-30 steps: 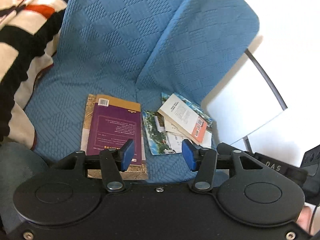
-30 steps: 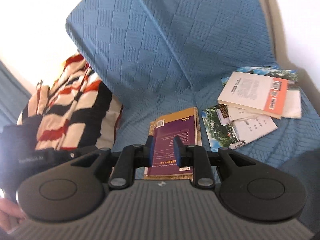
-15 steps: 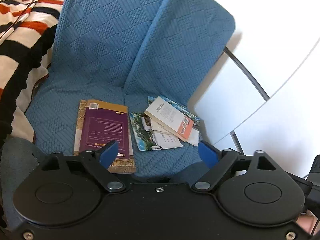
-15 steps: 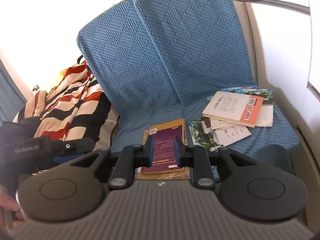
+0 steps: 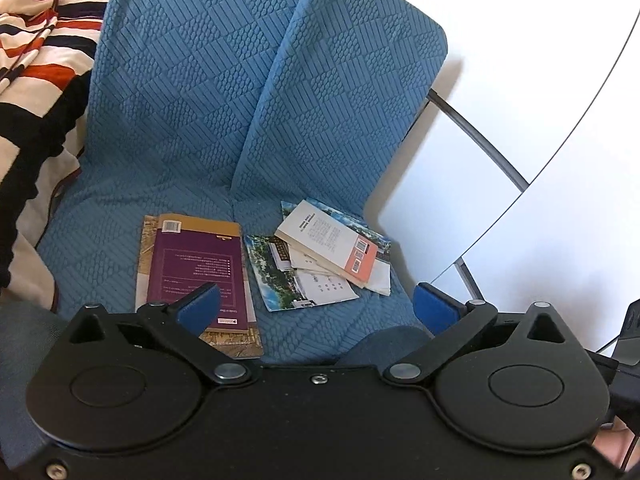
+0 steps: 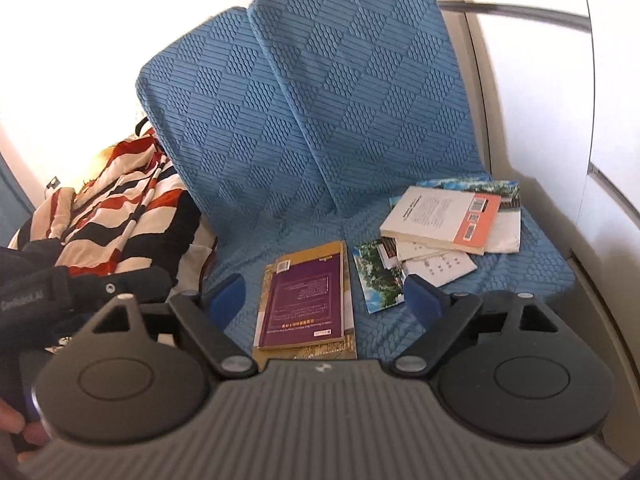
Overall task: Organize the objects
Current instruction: 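Move both grippers back toward the white paperback with the orange band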
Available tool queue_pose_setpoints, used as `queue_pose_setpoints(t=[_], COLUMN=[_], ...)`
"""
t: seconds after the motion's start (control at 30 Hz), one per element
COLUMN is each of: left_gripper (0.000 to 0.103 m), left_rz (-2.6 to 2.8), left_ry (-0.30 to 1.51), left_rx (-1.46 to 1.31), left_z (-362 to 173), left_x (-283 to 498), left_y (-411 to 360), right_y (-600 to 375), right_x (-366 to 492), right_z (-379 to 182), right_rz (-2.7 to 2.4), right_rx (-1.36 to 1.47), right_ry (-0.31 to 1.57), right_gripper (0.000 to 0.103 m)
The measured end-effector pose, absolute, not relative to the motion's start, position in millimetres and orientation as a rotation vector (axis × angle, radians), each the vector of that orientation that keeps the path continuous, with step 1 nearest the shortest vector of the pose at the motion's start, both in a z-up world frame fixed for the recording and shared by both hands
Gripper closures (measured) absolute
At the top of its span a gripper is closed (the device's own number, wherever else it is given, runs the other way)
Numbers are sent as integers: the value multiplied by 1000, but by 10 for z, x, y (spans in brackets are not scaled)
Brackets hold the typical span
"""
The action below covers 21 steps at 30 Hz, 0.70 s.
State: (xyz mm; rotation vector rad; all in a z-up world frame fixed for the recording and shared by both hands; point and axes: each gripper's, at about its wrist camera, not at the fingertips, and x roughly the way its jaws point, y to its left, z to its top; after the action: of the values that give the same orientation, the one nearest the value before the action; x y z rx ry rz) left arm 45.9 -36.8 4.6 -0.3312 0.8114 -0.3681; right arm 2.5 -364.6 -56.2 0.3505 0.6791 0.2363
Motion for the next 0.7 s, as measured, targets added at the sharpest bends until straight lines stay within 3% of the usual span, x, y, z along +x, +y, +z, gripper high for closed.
queue_pose_setpoints(t=[0.7], left_gripper=[1], left_rz=[-448], left_ry=[815], left_rx=[-302], left_z=[-693], left_x=[1281], left_y=[-644], right_y=[-3824], right_x=[528], right_z=[-1288], right_rz=[116], right_rx=[433], right_ry=[688], right_gripper=[16])
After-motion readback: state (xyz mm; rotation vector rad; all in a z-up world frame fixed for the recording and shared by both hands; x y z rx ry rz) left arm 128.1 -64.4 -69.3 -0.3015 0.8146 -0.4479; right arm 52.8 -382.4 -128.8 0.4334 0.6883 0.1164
